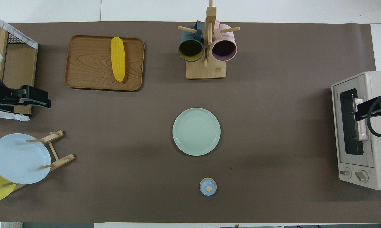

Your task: Put corn in oven

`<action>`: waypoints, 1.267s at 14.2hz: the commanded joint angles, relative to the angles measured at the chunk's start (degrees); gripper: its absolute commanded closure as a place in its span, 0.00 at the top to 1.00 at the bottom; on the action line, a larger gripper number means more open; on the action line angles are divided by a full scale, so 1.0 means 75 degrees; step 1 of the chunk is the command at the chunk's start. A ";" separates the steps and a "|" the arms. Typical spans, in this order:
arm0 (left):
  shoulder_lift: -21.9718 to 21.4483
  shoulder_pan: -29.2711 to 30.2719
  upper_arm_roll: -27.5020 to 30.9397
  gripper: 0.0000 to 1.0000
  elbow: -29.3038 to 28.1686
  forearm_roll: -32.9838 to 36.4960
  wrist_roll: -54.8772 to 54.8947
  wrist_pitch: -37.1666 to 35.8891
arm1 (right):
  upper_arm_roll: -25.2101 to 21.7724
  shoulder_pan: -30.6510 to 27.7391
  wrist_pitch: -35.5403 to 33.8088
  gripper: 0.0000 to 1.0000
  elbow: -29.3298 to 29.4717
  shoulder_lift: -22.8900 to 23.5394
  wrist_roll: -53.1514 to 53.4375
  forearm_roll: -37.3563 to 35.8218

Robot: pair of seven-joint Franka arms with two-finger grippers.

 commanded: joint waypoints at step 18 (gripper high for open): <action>-0.0002 -0.0014 0.0027 1.00 -0.0005 -0.0101 -0.0039 0.0409 | 0.0066 -0.0052 -0.0125 1.00 -0.0157 -0.0268 -0.0594 0.0225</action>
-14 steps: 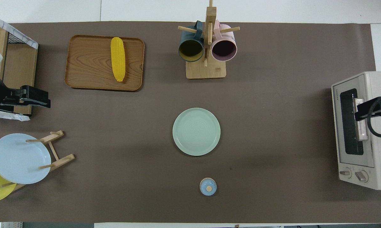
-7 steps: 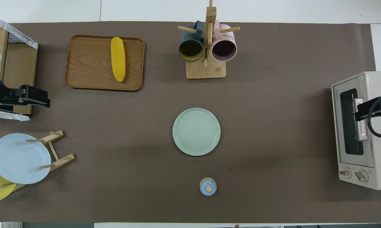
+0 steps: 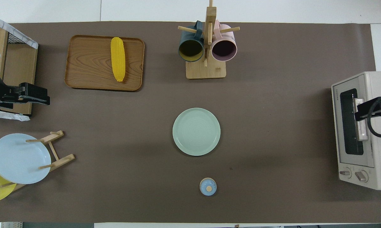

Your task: Put corn in oven

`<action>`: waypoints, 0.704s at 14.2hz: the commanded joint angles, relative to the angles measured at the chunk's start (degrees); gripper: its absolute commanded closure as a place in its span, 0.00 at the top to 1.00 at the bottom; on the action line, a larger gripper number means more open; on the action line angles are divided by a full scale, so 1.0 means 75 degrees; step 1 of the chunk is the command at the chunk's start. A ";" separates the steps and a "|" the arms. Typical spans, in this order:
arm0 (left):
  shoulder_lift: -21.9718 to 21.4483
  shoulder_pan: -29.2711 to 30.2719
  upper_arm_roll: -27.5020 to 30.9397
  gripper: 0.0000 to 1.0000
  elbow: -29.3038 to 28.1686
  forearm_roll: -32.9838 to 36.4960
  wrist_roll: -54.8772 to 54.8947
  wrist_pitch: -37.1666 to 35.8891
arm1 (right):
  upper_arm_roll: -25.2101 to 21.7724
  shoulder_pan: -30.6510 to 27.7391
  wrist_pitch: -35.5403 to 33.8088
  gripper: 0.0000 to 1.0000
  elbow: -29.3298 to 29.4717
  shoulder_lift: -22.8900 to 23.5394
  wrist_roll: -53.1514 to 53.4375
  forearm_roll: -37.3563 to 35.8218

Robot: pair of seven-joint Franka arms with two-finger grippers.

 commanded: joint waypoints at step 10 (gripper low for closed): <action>0.1844 -0.0274 0.0023 1.00 0.0725 -0.0673 -0.0078 0.1102 | 0.0040 -0.0051 0.2077 0.00 -0.2661 -0.1194 -0.1313 0.0085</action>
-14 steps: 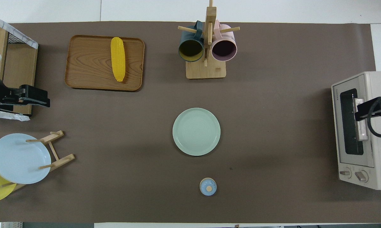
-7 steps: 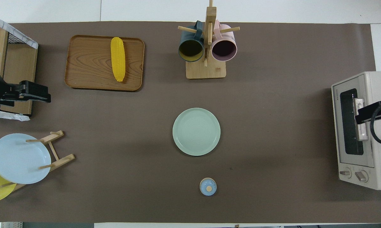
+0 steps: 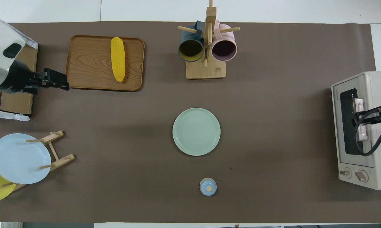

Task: Put corn in oven
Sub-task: 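Reach the left gripper to the yellow corn and grasp it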

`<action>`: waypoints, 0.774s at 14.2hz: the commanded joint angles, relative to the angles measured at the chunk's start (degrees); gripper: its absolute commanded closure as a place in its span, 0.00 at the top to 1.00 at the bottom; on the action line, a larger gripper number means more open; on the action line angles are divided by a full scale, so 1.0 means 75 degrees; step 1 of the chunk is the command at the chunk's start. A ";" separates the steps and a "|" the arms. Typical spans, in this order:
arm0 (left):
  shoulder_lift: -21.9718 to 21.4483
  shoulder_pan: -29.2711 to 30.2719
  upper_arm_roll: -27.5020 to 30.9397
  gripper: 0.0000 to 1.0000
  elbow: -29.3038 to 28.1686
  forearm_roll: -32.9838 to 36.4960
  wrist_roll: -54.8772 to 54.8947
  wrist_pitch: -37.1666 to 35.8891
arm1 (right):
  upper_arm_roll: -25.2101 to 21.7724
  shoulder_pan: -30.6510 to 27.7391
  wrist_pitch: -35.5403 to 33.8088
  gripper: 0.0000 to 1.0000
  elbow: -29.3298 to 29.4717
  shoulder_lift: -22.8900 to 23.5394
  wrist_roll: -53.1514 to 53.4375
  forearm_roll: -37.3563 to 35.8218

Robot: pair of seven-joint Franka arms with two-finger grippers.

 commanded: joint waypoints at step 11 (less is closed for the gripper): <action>0.5231 -0.1033 0.0568 1.00 0.4384 -0.0114 -0.0157 0.0908 | 0.0015 -0.0614 0.1758 0.00 -0.1705 -0.0441 -0.0458 -0.1053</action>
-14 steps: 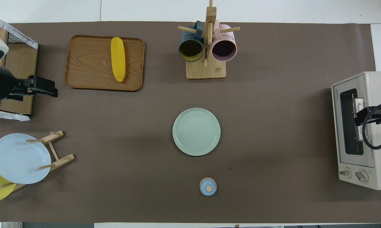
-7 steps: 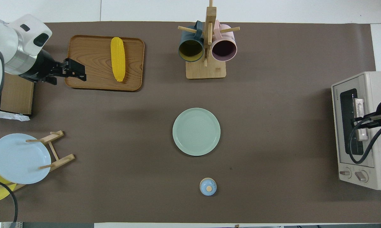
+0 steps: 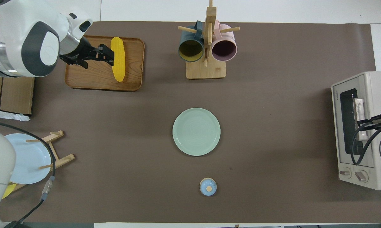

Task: Put corn in oven
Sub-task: 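Reach the left gripper to the yellow corn and grasp it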

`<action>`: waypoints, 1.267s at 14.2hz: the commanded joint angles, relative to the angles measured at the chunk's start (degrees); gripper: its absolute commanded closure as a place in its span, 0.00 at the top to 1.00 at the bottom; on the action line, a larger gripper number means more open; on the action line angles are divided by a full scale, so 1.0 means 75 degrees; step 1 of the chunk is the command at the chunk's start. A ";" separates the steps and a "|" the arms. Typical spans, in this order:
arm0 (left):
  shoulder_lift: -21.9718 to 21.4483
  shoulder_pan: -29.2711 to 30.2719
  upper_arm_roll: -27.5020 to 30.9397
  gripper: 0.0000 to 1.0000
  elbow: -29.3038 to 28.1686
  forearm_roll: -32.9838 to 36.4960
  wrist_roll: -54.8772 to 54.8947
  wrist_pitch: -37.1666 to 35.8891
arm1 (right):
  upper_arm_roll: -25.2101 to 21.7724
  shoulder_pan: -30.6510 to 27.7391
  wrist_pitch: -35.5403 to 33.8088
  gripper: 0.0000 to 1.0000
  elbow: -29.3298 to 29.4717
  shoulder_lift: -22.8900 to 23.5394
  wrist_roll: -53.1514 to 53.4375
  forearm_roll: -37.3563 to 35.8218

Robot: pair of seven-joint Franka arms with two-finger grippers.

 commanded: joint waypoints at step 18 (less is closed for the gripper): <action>0.2162 -0.0443 0.0550 0.95 0.1599 -0.0004 -0.0001 0.1481 | 0.0071 -0.0584 0.1199 0.00 -0.0620 0.0638 -0.0475 -0.0176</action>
